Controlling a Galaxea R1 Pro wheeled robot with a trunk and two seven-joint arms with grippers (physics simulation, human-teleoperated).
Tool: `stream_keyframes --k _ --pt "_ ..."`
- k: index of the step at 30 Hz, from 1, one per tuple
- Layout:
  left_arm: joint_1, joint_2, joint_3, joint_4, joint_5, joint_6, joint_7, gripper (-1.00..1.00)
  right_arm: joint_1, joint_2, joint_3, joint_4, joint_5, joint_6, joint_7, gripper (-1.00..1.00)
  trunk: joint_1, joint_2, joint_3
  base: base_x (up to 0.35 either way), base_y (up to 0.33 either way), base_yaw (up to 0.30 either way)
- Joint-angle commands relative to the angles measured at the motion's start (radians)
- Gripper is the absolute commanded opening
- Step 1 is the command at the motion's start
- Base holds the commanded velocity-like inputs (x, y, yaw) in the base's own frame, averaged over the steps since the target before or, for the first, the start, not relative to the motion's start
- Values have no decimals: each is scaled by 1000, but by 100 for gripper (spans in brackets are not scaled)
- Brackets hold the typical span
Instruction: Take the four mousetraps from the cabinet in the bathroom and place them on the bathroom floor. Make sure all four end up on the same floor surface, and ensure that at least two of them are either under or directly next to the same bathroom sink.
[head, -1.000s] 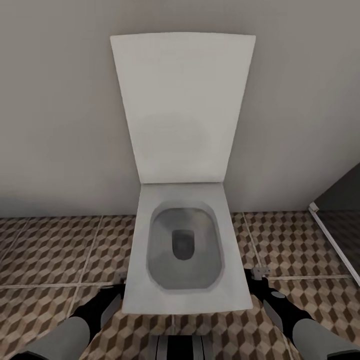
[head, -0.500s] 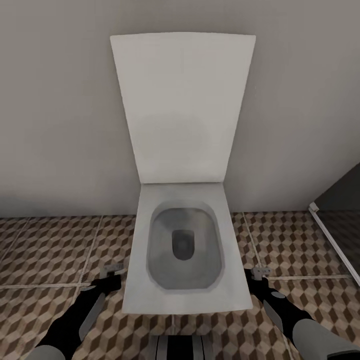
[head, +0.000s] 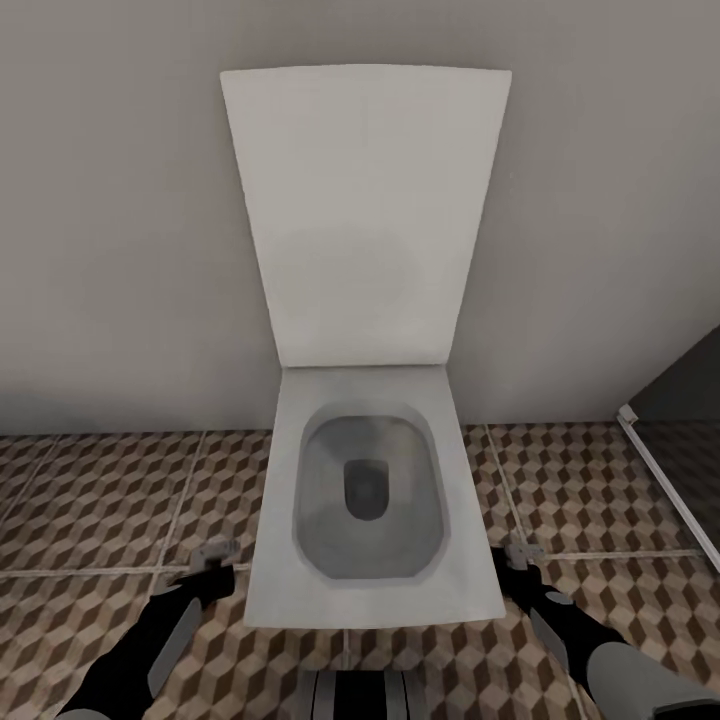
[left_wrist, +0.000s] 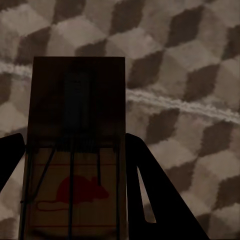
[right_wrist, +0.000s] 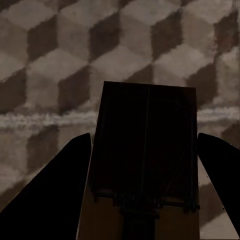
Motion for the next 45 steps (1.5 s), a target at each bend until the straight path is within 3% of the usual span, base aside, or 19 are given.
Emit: stream_keyframes --k 1,17,28,31,36,45 --pt "0 -2 -2 2 -6 -3 -1 -100 -1 0 0 14 1 -1 -2 -100 0 0 0 0 0 0" --pt "2 -5 -3 6 -15 -12 14 -100 -2 1 -2 36 0 -19 1 -100 0 0 0 47 0 0" --pt "0 -7 5 6 -5 -7 18 -100 -2 -2 -3 35 0 -20 4 -100 5 -3 -43 3 0 0" --pt "-7 -10 36 6 2 -3 38 -100 -4 -3 -4 33 -1 -20 4 -100 6 -3 -54 0 0 0" --pt "-47 -35 59 -2 5 6 83 -100 -17 -7 -6 15 -4 -18 3 -100 8 -4 -66 0 0 0" --pt "-66 -76 54 -34 -5 10 107 -100 -79 -21 -9 7 -7 -14 2 -100 8 -4 -66 0 0 0"
